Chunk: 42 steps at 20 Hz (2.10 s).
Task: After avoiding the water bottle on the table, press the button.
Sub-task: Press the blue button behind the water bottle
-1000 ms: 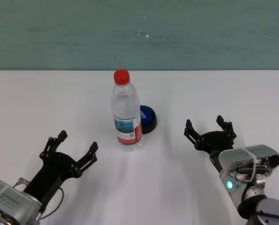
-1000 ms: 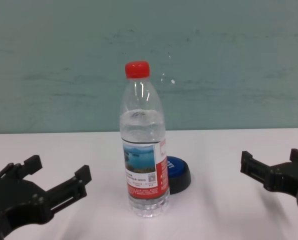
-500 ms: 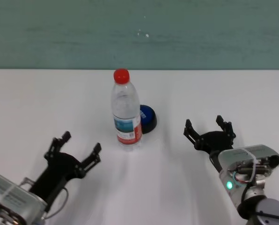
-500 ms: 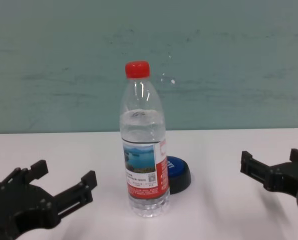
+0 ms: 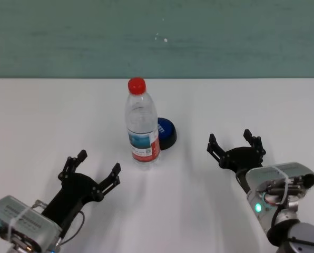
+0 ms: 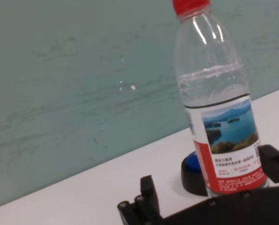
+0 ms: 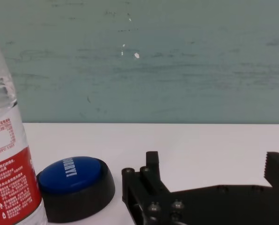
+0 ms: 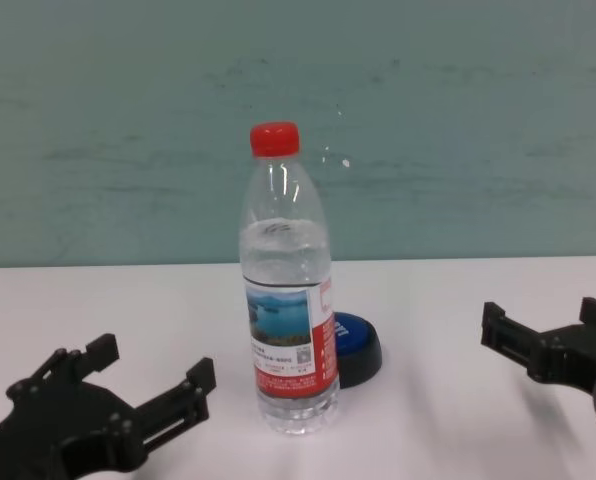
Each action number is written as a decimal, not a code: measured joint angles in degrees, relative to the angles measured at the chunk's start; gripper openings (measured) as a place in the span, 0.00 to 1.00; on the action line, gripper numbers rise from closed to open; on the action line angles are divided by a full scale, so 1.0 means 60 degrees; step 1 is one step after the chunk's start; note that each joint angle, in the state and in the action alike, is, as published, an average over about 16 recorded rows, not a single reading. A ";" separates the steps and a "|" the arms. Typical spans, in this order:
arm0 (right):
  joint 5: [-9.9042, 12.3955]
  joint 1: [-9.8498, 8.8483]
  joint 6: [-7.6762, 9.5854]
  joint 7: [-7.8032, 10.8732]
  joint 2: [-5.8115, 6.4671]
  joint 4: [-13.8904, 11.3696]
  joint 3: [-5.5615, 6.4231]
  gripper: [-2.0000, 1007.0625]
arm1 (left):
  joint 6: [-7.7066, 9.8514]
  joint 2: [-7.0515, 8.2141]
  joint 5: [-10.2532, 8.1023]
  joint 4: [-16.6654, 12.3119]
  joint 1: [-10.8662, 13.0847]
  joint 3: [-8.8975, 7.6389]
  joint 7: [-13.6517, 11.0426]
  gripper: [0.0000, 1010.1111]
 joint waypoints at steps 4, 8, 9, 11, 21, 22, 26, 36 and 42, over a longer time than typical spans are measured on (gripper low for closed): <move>0.0000 0.0000 0.0000 0.0000 0.0000 0.0000 0.0000 1.00 | 0.0007 -0.0062 0.0091 0.0104 -0.0082 0.0069 0.0054 1.00; 0.0000 0.0000 0.0000 0.0000 0.0001 0.0000 0.0000 1.00 | 0.0037 -0.0118 0.0156 0.0172 -0.0152 0.0123 0.0100 1.00; 0.0000 0.0000 0.0000 0.0001 0.0001 0.0000 0.0000 1.00 | 0.0047 -0.0132 0.0171 0.0187 -0.0169 0.0136 0.0112 1.00; 0.0000 0.0000 0.0000 0.0001 0.0001 0.0000 0.0000 1.00 | 0.0067 -0.0162 0.0202 0.0213 -0.0206 0.0165 0.0136 1.00; 0.0000 0.0000 0.0000 0.0001 0.0000 0.0000 0.0000 1.00 | 0.0146 -0.0302 0.0346 0.0315 -0.0391 0.0333 0.0225 1.00; 0.0000 0.0000 0.0000 0.0001 0.0000 0.0000 0.0000 1.00 | 0.0152 -0.0317 0.0363 0.0325 -0.0411 0.0354 0.0234 1.00; 0.0000 0.0000 0.0000 0.0001 0.0000 0.0000 0.0000 1.00 | 0.0162 -0.0374 0.0434 0.0370 -0.0487 0.0441 0.0271 1.00; 0.0000 0.0000 0.0000 0.0000 0.0000 0.0000 0.0000 1.00 | 0.0195 -0.0518 0.0615 0.0498 -0.0668 0.0637 0.0381 1.00; 0.0000 0.0000 0.0000 0.0000 0.0000 0.0000 0.0000 1.00 | 0.0227 -0.0621 0.0718 0.0615 -0.0805 0.0731 0.0462 1.00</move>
